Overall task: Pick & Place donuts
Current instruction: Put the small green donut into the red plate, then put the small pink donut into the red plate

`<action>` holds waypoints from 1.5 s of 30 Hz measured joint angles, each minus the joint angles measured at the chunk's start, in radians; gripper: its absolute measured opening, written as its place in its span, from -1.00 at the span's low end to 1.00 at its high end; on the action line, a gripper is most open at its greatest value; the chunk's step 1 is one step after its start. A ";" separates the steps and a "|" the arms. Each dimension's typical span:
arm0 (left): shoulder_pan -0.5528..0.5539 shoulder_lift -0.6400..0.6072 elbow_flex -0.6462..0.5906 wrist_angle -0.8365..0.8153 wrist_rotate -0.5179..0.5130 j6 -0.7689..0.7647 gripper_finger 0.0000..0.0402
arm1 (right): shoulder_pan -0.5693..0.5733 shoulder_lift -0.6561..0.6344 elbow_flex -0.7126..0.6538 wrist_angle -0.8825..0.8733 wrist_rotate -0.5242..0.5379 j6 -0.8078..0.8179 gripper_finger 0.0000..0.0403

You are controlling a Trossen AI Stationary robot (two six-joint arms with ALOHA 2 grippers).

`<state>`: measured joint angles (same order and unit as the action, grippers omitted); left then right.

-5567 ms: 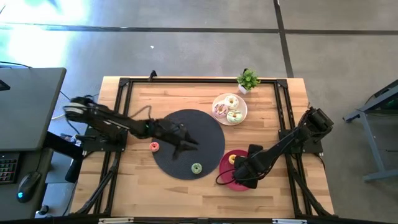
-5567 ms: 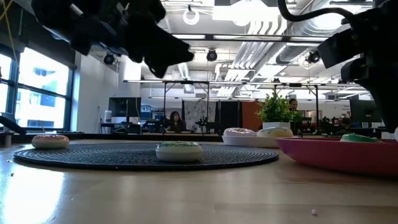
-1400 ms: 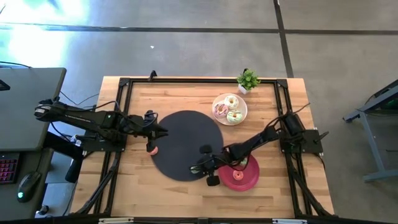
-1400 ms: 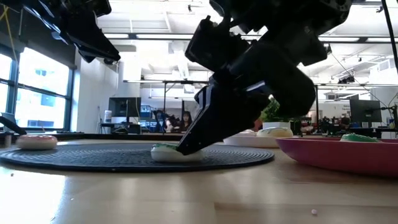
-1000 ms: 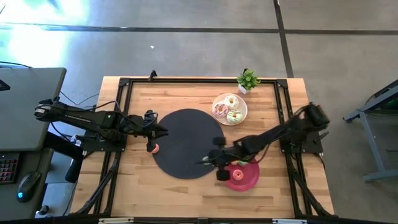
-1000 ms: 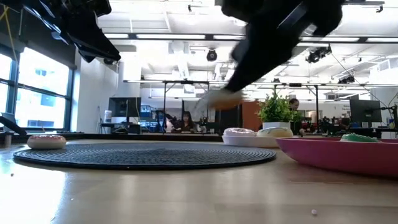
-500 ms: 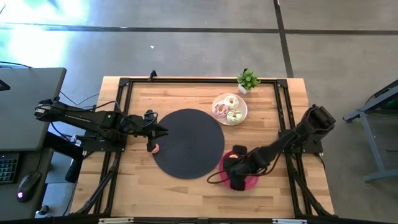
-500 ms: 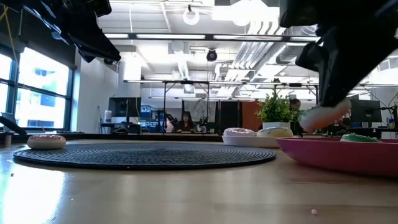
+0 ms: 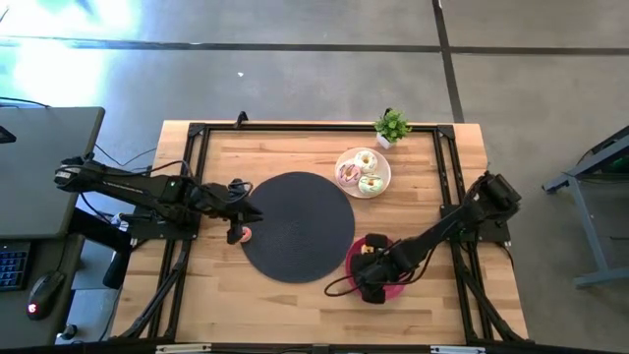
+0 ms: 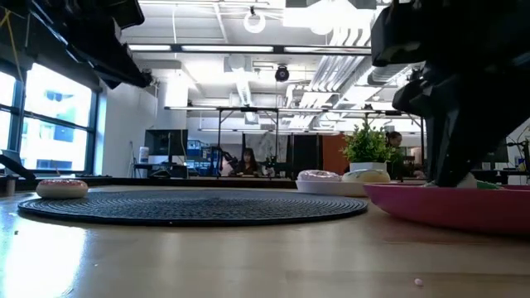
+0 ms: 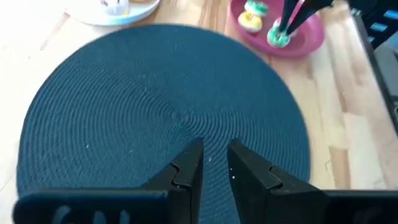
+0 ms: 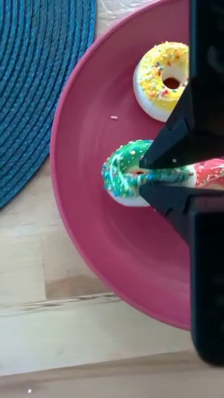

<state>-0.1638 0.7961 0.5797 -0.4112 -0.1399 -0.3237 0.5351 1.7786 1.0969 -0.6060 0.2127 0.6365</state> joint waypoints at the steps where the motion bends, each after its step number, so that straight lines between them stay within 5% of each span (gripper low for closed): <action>1: 0.000 0.000 0.000 -0.010 0.000 0.000 -0.65 | 0.000 0.000 0.000 0.000 -0.003 -0.008 -0.70; 16: 0.000 0.000 0.000 -0.187 0.017 0.029 -0.65 | 0.000 -0.086 0.002 0.003 -0.051 -0.016 -0.03; 27: 0.000 0.036 0.001 -0.284 0.135 0.012 -0.34 | -0.004 -0.178 0.002 0.209 0.194 -0.232 -0.01; 32: 0.000 0.118 -0.021 -0.331 0.161 -0.015 -0.20 | -0.027 -0.170 0.002 0.302 0.202 -0.314 -0.01; 45: -0.020 0.298 -0.100 -0.131 0.212 -0.036 -0.25 | -0.086 -0.170 0.002 0.329 0.208 -0.434 -0.01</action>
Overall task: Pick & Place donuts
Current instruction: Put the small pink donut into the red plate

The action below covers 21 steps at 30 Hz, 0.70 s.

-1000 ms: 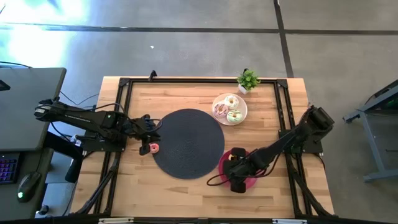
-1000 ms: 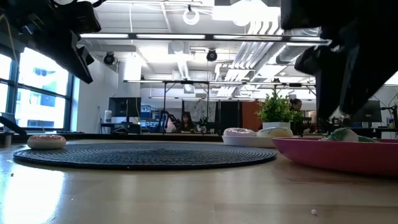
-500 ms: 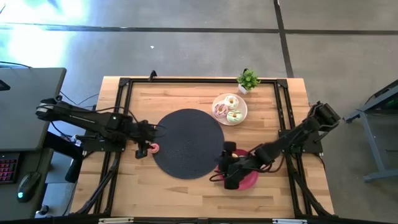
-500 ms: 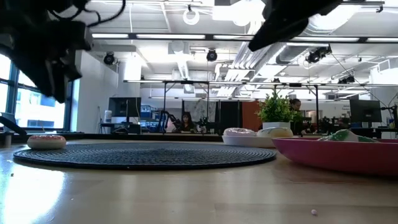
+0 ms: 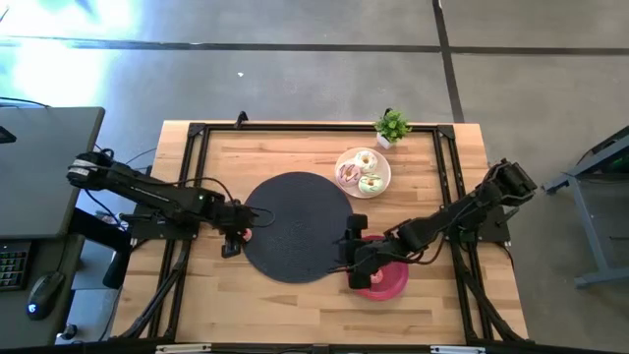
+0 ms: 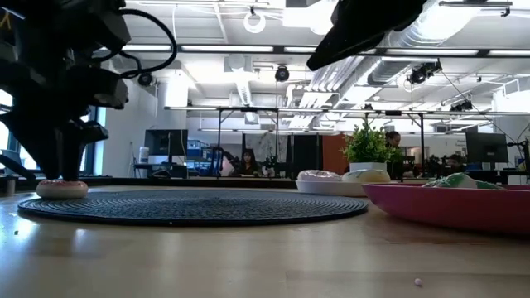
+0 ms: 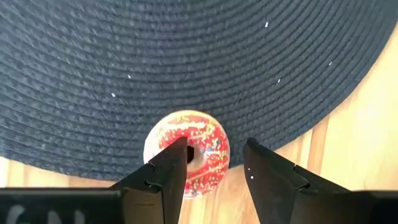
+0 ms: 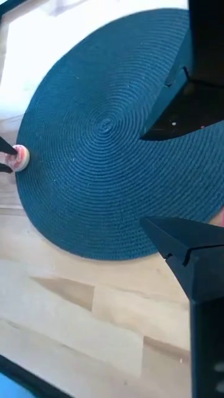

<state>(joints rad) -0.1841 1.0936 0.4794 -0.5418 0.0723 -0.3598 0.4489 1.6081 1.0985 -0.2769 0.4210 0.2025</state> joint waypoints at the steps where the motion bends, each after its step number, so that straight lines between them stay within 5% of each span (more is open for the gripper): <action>1: -0.011 0.010 0.000 0.000 -0.001 -0.010 -0.25 | -0.005 0.000 0.000 -0.001 0.000 -0.005 -0.01; 13: -0.139 0.063 0.000 0.012 -0.132 -0.067 -0.27 | -0.056 0.000 0.000 0.006 -0.011 -0.028 -0.01; 21: -0.137 0.063 0.000 0.099 -0.153 -0.033 -0.77 | -0.063 0.010 0.000 0.076 -0.011 -0.217 -0.01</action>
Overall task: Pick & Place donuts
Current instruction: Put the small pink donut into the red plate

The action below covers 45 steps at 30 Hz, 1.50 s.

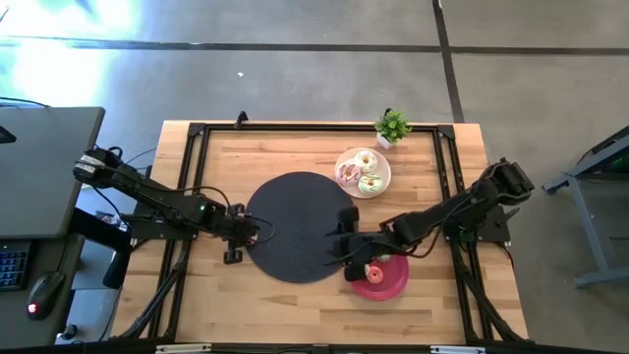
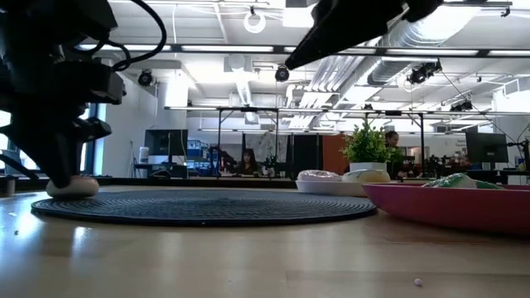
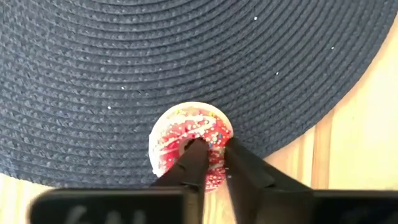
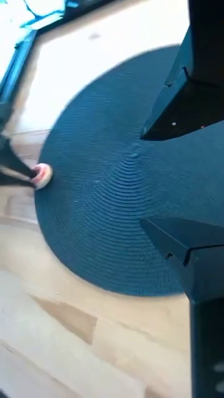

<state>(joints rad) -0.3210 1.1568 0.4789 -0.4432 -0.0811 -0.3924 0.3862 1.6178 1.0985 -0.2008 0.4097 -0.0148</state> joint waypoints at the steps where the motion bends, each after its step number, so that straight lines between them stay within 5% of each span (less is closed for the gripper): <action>1: 0.000 0.000 0.000 0.006 0.000 -0.001 -0.84 | 0.000 0.004 0.000 0.012 -0.002 -0.048 -0.01; 13: 0.000 -0.001 0.084 0.155 0.026 0.052 -0.94 | -0.037 0.106 0.000 0.257 -0.116 -0.496 -0.01; 22: 0.000 0.009 0.143 0.449 0.180 0.151 -0.97 | -0.058 0.219 -0.001 0.556 -0.117 -0.776 -0.09; 35: 0.001 0.133 0.142 0.584 0.162 0.179 -0.97 | -0.132 0.232 -0.001 0.632 -0.399 -0.681 -0.18; 45: 0.001 0.145 0.150 0.635 0.153 0.179 -0.97 | -0.138 0.232 -0.001 0.624 -0.465 -0.666 -0.15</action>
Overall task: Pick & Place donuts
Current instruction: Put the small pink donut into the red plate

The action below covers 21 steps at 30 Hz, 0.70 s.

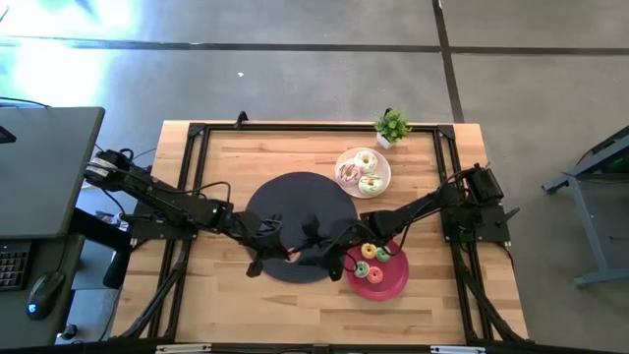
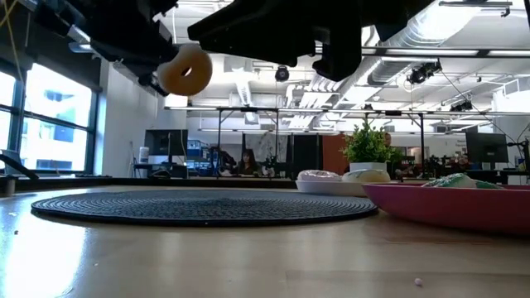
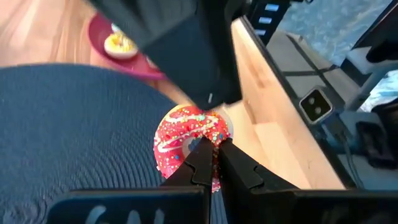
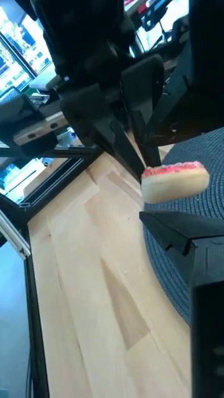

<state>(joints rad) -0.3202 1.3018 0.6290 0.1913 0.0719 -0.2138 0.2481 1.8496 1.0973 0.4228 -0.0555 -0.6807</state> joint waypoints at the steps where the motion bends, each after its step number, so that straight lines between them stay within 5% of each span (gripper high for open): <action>1: 0.000 0.000 0.007 0.000 -0.001 0.000 -0.97 | 0.000 0.000 0.000 0.001 0.001 0.000 -0.15; 21: 0.000 0.000 0.059 -0.017 -0.035 -0.027 -0.97 | 0.000 -0.003 0.002 -0.025 0.027 0.000 -0.46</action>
<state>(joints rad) -0.3206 1.3018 0.6876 0.1741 0.0372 -0.2405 0.2485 1.8465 1.0988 0.3973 -0.0281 -0.6807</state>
